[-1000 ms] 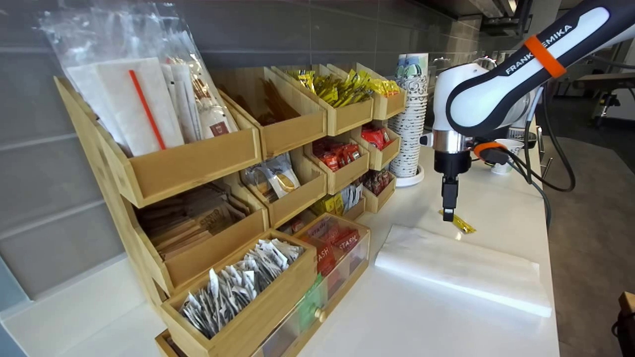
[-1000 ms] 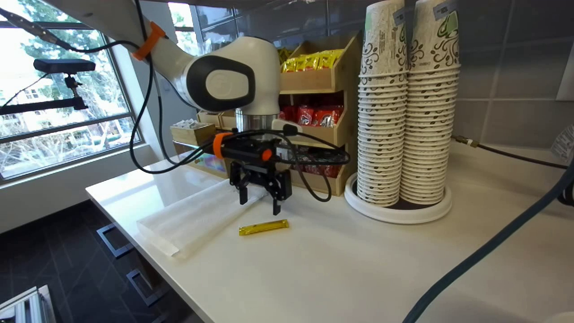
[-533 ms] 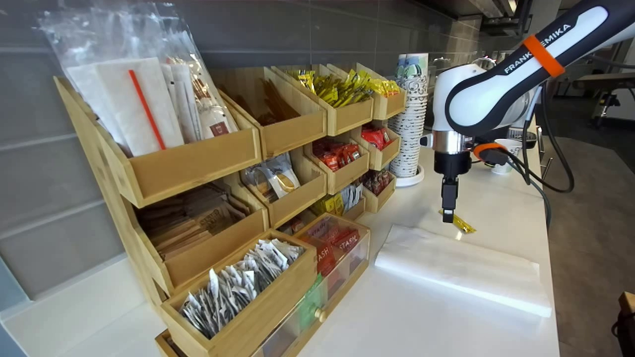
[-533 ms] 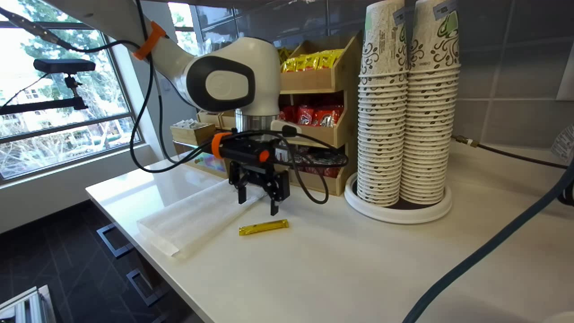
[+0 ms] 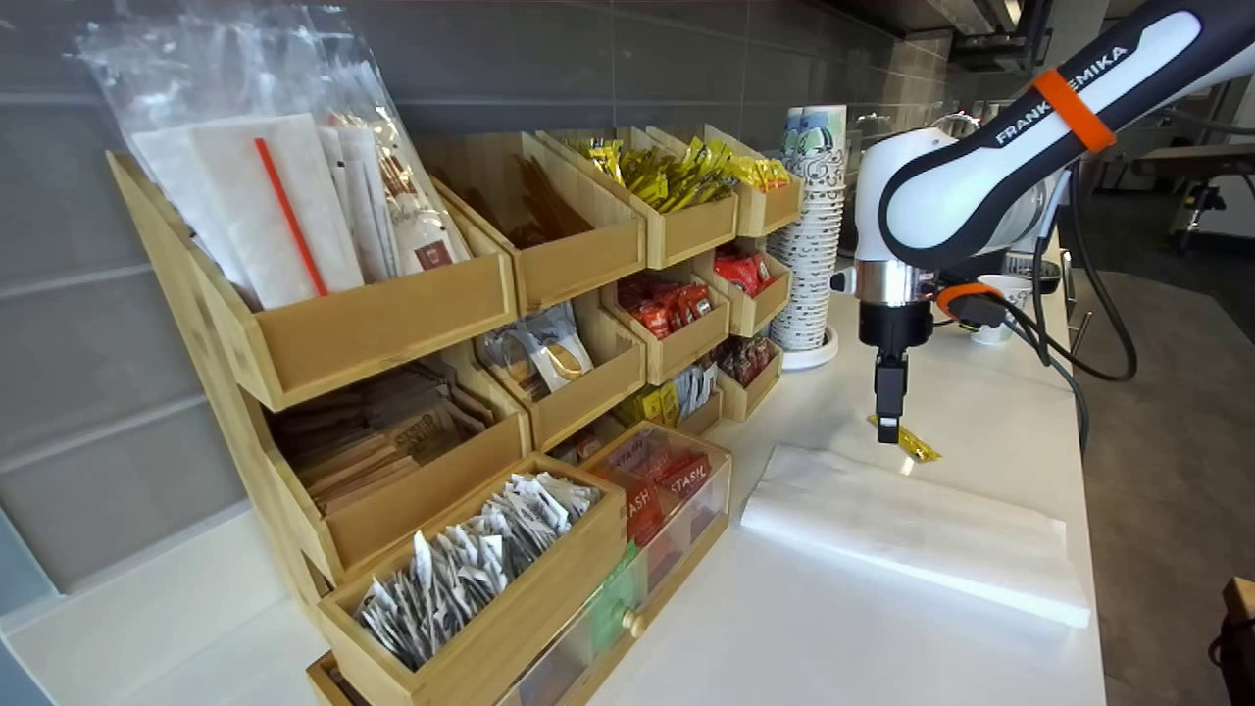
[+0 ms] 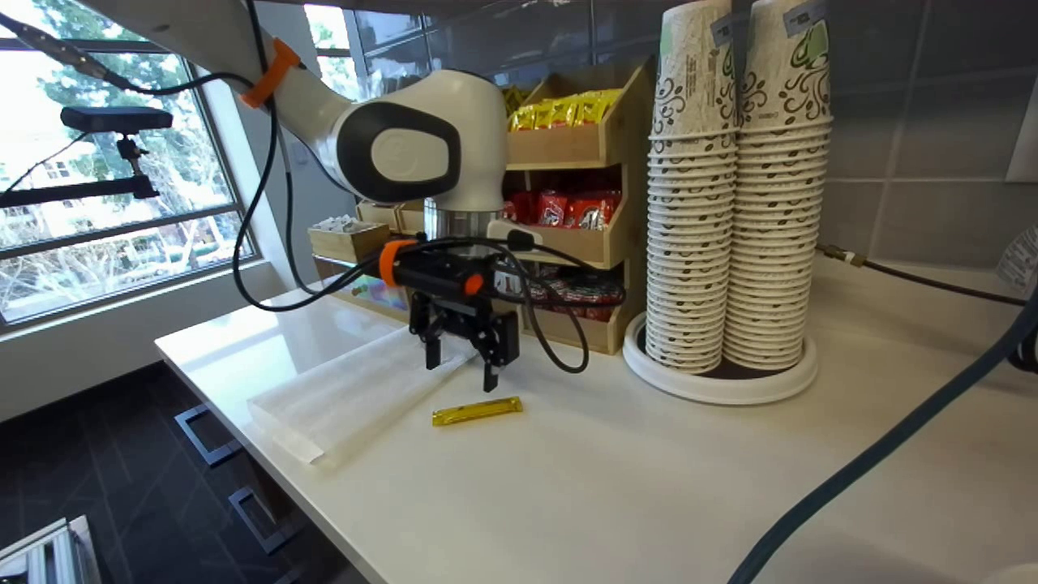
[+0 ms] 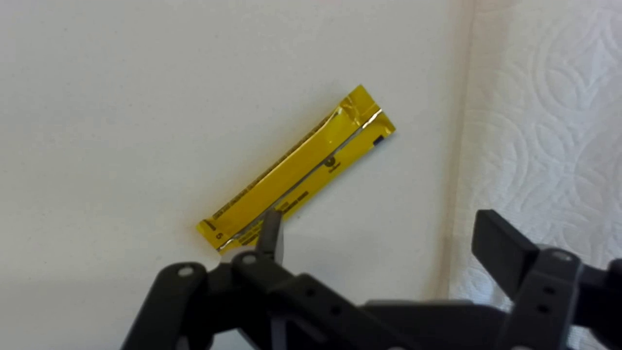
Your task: Pick up the yellow sachet from the counter and put it on the topmost shelf of the stand.
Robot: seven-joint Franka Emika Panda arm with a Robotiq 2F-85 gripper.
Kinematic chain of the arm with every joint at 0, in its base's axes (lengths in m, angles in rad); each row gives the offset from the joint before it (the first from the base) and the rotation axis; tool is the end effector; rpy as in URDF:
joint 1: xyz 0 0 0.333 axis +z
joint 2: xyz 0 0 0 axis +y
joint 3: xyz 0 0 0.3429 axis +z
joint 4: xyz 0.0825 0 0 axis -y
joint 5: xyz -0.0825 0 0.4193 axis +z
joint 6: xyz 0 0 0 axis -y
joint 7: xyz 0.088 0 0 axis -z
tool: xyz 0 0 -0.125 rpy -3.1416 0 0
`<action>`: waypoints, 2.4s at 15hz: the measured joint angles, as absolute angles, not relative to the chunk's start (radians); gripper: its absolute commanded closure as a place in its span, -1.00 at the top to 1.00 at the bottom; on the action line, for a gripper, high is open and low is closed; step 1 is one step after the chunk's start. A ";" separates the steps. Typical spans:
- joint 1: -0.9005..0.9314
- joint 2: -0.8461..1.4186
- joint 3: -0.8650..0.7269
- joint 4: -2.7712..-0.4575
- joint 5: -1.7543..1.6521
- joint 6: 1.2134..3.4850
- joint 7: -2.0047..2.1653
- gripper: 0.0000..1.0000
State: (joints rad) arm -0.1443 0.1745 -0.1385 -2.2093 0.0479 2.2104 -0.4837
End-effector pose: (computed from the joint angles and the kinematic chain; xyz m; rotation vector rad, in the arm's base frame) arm 0.5327 -0.1528 0.2711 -3.0466 -0.2581 0.2368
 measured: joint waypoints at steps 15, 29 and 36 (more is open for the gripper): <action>-0.215 0.177 -0.166 -2.210 0.048 2.270 -0.449 1.00; -0.216 0.225 -0.159 -2.209 0.060 2.355 -0.388 -0.62; -0.219 0.225 -0.157 -2.204 0.060 2.368 -0.381 -0.97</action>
State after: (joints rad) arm -0.2186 0.2247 -0.1571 -2.2042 0.0599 2.3679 -0.3806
